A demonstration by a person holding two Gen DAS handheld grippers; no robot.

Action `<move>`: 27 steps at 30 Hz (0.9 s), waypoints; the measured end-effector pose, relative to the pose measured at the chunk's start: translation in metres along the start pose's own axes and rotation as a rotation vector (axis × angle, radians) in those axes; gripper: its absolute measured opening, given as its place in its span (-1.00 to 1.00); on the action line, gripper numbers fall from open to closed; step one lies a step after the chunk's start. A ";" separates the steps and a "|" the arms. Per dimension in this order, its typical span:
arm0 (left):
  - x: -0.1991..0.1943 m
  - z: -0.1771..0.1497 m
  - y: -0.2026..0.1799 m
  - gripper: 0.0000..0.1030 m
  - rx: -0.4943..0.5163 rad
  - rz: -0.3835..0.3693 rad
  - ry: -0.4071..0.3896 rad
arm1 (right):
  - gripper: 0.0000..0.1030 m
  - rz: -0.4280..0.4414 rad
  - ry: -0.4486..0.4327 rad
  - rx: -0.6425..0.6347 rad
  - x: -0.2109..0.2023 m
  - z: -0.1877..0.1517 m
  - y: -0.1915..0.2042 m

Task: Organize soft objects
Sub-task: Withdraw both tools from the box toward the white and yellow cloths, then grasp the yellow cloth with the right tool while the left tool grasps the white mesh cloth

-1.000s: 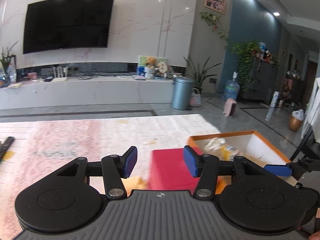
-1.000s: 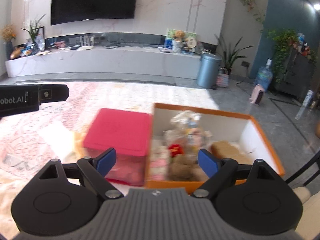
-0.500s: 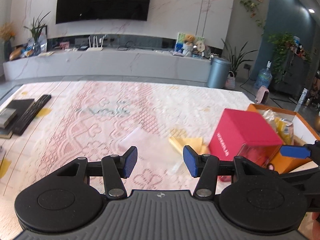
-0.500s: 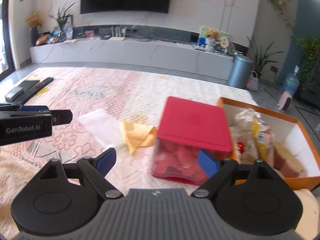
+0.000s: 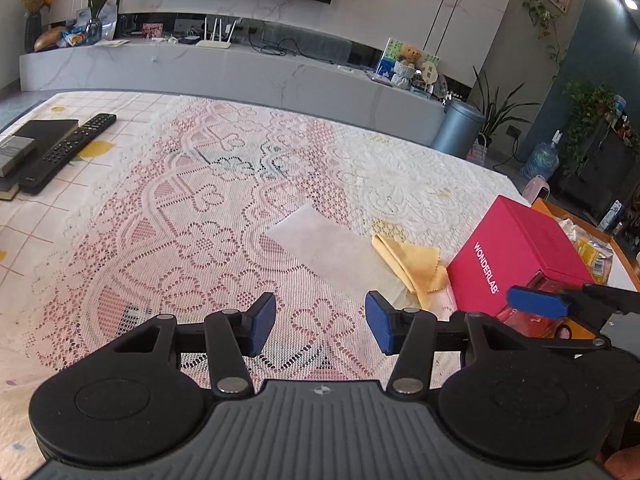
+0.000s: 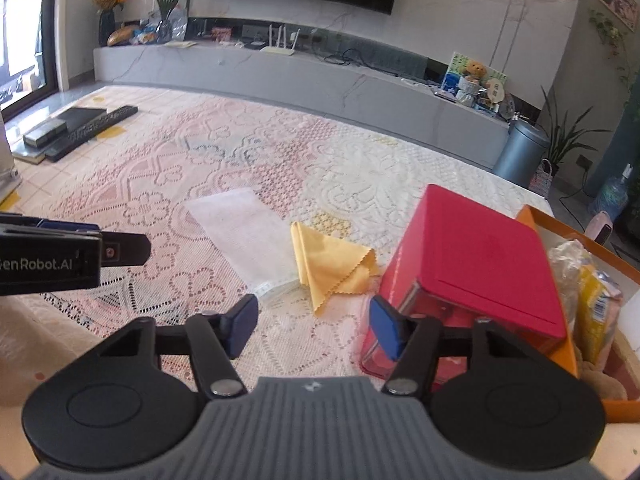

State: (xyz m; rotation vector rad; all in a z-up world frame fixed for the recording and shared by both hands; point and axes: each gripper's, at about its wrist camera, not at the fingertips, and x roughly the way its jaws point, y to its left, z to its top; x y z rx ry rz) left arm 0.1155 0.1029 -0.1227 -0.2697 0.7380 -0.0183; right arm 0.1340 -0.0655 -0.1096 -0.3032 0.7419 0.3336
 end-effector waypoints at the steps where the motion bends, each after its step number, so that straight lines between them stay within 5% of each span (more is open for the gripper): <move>1: 0.004 0.002 -0.001 0.16 0.003 0.011 0.012 | 0.09 0.005 -0.001 -0.008 0.004 0.002 0.001; 14: 0.057 0.045 -0.009 0.13 0.065 0.087 0.020 | 0.08 -0.041 0.062 -0.052 0.082 0.042 0.008; 22: 0.082 0.038 -0.009 0.13 0.064 0.053 0.024 | 0.07 -0.063 0.117 0.016 0.119 0.042 -0.001; 27: 0.088 0.037 -0.003 0.14 0.030 0.045 0.043 | -0.31 -0.027 0.152 0.053 0.132 0.038 -0.006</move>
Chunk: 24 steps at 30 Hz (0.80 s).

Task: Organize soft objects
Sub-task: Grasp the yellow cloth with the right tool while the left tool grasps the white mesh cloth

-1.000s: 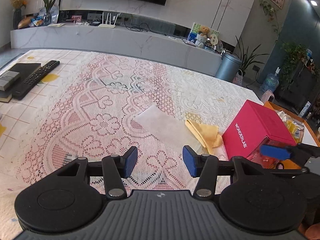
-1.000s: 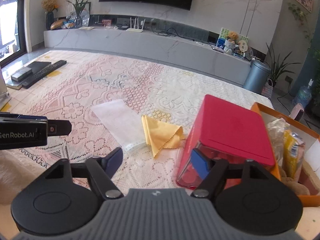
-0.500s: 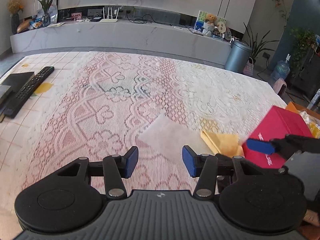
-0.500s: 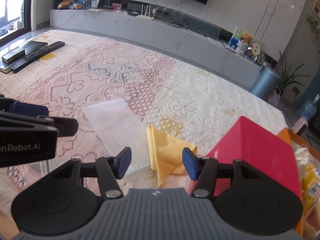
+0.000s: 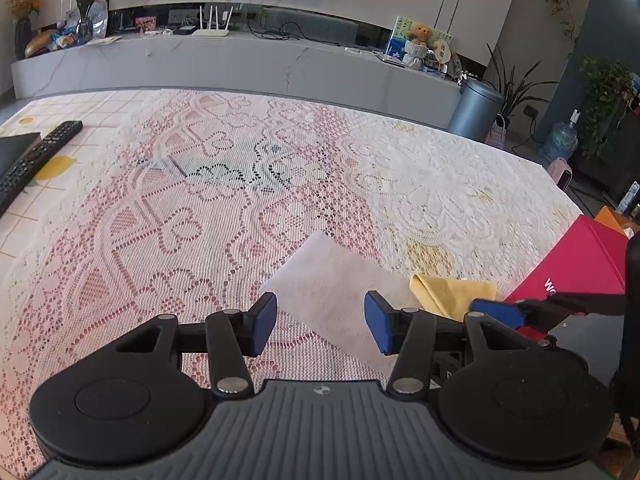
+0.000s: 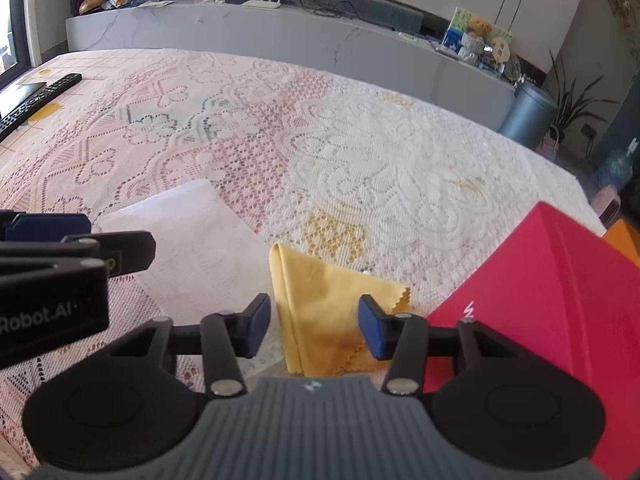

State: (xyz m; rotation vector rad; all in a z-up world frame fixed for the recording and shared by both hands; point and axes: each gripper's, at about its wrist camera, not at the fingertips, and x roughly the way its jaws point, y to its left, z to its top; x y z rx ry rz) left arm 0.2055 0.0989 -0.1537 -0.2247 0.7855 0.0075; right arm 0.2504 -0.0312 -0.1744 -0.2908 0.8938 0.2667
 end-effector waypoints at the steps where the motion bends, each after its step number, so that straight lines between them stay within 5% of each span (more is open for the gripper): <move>1: 0.001 0.000 0.001 0.14 -0.006 -0.002 0.003 | -0.31 0.006 0.004 0.002 0.002 -0.001 0.000; 5: 0.004 -0.002 0.003 0.14 -0.025 -0.002 0.013 | -0.43 0.028 -0.003 0.009 0.002 -0.003 -0.001; 9: 0.004 -0.002 0.005 0.15 -0.044 0.009 0.017 | -0.92 0.046 -0.024 0.006 -0.001 -0.003 -0.002; 15: -0.009 -0.005 0.016 0.21 -0.131 -0.003 0.011 | -0.96 0.134 -0.075 0.022 -0.022 -0.005 -0.004; 24: 0.001 -0.007 0.014 0.44 -0.152 -0.026 0.048 | -0.96 0.116 -0.086 0.011 -0.030 -0.016 -0.001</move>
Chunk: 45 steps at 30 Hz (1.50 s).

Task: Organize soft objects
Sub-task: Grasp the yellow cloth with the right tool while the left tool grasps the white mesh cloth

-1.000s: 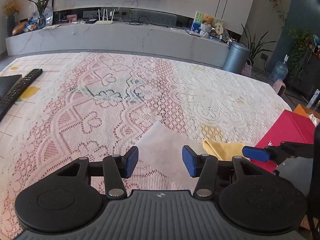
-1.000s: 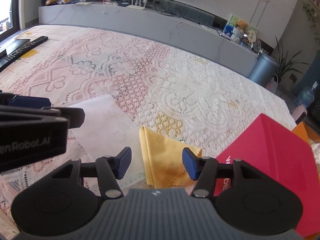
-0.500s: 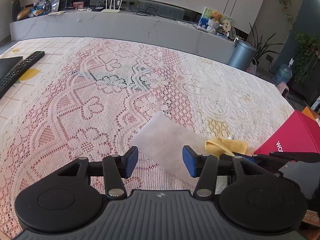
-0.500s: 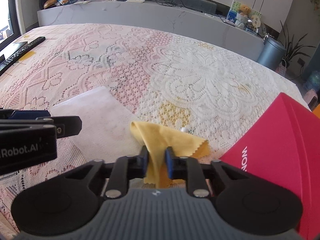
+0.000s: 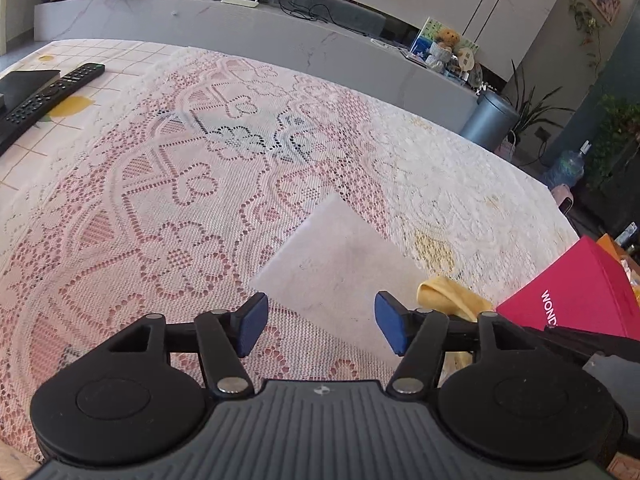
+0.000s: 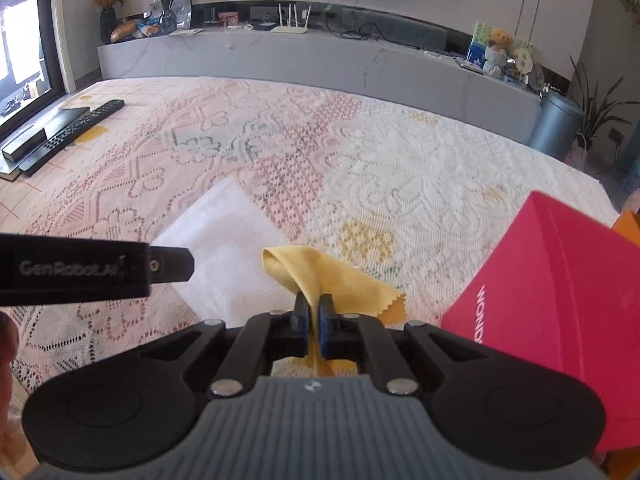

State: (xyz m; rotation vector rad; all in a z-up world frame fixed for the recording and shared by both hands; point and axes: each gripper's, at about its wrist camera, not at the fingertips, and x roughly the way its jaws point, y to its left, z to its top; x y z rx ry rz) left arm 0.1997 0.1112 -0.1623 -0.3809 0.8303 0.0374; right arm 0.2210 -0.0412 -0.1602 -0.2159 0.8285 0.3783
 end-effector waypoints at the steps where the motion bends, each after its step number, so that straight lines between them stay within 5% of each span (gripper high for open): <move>1: 0.002 0.000 0.000 0.46 -0.004 0.002 -0.005 | -0.96 0.002 0.005 0.004 0.002 -0.001 0.000; 6: 0.010 0.001 0.002 0.52 -0.022 0.011 0.002 | -0.96 0.067 0.040 0.057 0.010 -0.007 -0.007; 12: 0.017 -0.003 0.000 0.51 -0.041 -0.088 0.044 | -0.96 0.171 0.039 0.097 0.008 -0.008 -0.007; 17: 0.024 -0.007 -0.011 0.31 -0.012 -0.108 0.045 | -0.96 0.168 0.043 0.091 0.010 -0.009 -0.004; 20: 0.025 -0.010 -0.019 0.01 0.045 -0.083 0.038 | -0.96 0.149 0.036 0.099 0.008 -0.009 -0.007; 25: 0.027 -0.011 -0.025 -0.98 0.098 -0.086 0.051 | -0.96 0.115 0.019 0.071 0.005 -0.010 -0.002; 33: 0.011 -0.005 -0.020 -1.00 0.088 -0.011 -0.021 | -0.95 0.008 -0.032 0.029 -0.001 -0.009 -0.001; 45: -0.032 -0.003 -0.013 -1.00 0.101 0.036 -0.069 | -0.96 0.021 -0.119 -0.003 -0.028 0.002 0.002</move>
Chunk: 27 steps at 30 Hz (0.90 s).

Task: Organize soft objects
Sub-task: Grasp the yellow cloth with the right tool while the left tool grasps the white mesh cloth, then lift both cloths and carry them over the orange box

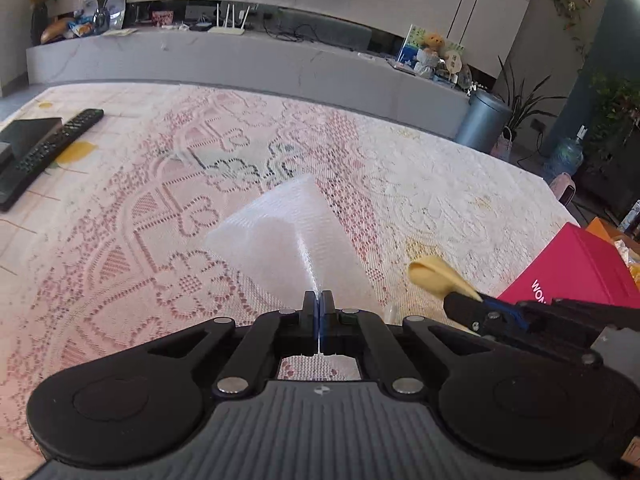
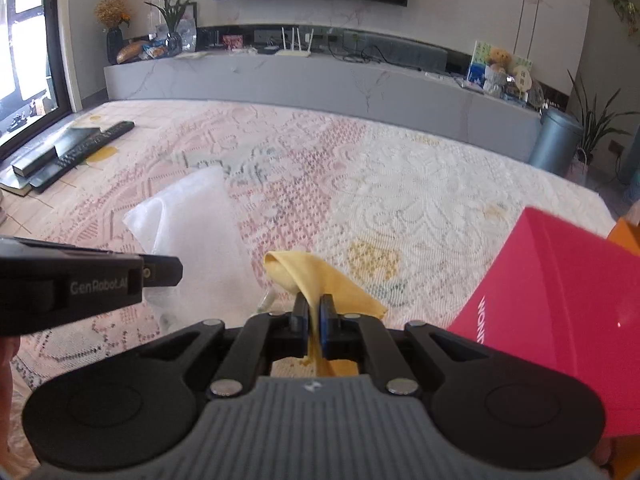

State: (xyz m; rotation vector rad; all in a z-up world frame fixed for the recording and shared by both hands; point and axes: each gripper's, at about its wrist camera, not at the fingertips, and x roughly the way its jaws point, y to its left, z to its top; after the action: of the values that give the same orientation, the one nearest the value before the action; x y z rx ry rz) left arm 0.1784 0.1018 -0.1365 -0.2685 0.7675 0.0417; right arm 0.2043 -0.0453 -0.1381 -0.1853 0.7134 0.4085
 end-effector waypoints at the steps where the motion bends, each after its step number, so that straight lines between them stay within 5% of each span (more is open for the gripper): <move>1: -0.004 0.001 0.000 -1.00 0.001 -0.004 -0.006 | -0.96 0.012 -0.013 0.002 -0.006 0.002 0.000; 12: -0.064 0.001 -0.018 -1.00 0.034 -0.032 -0.140 | -0.95 0.057 -0.130 0.086 -0.088 0.013 -0.005; 27: -0.132 -0.005 -0.069 -1.00 0.090 -0.162 -0.256 | -0.95 -0.084 -0.254 0.184 -0.190 -0.001 -0.050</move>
State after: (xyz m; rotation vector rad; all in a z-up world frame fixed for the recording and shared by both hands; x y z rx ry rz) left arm 0.0891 0.0419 -0.0329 -0.2337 0.4896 -0.1094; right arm 0.0957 -0.1476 -0.0106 0.0110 0.4881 0.2780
